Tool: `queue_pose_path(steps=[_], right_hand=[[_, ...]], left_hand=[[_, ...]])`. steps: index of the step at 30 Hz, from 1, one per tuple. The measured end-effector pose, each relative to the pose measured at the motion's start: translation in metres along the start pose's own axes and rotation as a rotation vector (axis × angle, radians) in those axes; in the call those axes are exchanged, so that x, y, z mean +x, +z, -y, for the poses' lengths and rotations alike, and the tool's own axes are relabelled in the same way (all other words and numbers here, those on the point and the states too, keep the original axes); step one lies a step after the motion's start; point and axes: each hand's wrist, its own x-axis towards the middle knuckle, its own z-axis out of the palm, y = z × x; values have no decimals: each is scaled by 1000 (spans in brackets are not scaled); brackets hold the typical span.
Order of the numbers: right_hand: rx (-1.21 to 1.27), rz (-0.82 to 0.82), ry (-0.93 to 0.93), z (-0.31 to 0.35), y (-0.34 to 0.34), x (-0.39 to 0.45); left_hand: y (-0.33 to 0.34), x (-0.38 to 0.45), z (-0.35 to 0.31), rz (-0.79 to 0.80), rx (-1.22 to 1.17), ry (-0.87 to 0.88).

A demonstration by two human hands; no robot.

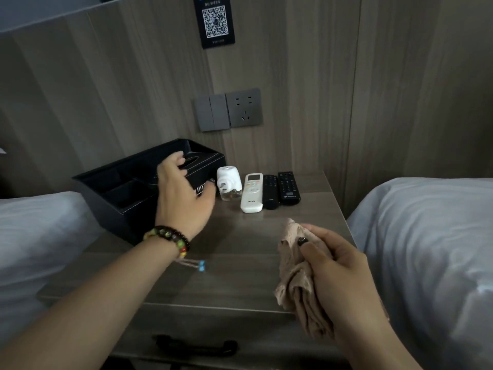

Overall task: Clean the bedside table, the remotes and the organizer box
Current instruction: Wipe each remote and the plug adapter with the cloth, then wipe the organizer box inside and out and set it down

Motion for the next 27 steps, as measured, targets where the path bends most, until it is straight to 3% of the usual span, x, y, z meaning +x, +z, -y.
queue_pose_path(steps=[2,6,9,12,14,27], right_hand=[[-15,4,-15,0,2,-1],[-99,8,-94,-2,7,-4],[-171,8,-162,-4,11,-9],[-214,5,-218,-5,12,-13],[-225,14,-241,-5,12,-14],[-248,33,-253,-6,14,-17]], left_hand=[[-36,0,18,-18,209,157],[-76,4,49,116,456,97],[-82,7,68,215,691,335],[-89,14,74,290,864,346],[-98,14,74,326,882,305],[-170,-70,42,142,735,286]])
